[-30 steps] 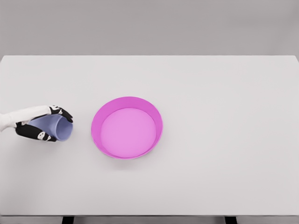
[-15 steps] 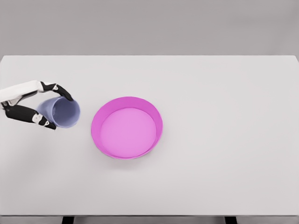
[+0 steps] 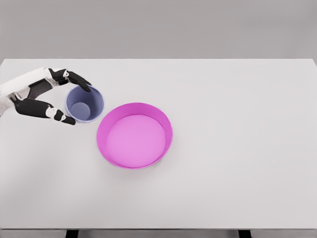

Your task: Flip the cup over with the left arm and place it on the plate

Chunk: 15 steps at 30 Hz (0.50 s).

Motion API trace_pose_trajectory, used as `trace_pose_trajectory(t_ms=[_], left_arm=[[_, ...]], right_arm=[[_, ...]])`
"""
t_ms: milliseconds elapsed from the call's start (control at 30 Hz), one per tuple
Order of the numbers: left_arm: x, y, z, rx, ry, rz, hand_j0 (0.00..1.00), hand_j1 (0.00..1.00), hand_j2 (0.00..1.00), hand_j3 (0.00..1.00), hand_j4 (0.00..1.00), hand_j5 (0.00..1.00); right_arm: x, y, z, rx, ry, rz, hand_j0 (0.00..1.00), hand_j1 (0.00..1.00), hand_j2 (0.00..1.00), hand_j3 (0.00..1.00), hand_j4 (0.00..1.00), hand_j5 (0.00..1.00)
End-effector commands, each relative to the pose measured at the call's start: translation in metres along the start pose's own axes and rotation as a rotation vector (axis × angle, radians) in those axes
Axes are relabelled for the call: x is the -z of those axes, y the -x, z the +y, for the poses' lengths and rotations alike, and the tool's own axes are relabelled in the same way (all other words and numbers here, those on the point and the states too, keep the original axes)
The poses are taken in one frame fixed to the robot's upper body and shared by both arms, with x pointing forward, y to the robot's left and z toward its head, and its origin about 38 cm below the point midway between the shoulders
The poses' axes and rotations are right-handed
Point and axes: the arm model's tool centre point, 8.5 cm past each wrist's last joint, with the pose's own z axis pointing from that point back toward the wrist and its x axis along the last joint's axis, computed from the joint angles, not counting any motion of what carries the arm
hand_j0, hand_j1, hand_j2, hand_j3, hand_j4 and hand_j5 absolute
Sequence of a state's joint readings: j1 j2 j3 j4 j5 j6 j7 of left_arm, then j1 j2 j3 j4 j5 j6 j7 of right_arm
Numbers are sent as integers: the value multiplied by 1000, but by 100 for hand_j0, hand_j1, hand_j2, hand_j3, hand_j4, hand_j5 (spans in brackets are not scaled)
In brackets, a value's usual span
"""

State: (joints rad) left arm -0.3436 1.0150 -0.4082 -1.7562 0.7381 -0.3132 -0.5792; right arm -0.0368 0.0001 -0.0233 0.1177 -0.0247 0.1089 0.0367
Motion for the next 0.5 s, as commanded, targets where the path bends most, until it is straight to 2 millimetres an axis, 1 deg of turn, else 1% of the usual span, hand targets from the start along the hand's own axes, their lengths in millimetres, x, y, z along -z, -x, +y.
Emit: trace_pose_trajectory(t_ms=[0,67,167,233,300,400,467], left_arm=[[11,3,-8,-70,-12,-51,61,61,61,61,61,61],[12,3,-9,-99,-15,-62,61,61,61,61,61,61],[19,6,-14,-148,-16,-77,61,61,61,61,61,61],[31,13,-25,-201,-4,-77,61,61,61,61,61,61],[44,16,-35,-227,20,-96,61,61,61,61,61,61],[55,17,-42,-246,23,-127,60,60,60,60,60,60],[64,21,-51,-274,40,-131,60,60,60,60,60,60]], right_arm=[[0,0,0,0,0,0,100,100,100,100,100,100],[0,0,0,0,0,0,100,100,100,100,100,100],[0,0,0,0,0,0,100,100,100,100,100,100],[0,0,0,0,0,0,100,100,100,100,100,100],[0,0,0,0,0,0,100,100,100,100,100,100],[0,0,0,0,0,0,100,100,100,100,100,100],[0,0,0,0,0,0,100,100,100,100,100,100]])
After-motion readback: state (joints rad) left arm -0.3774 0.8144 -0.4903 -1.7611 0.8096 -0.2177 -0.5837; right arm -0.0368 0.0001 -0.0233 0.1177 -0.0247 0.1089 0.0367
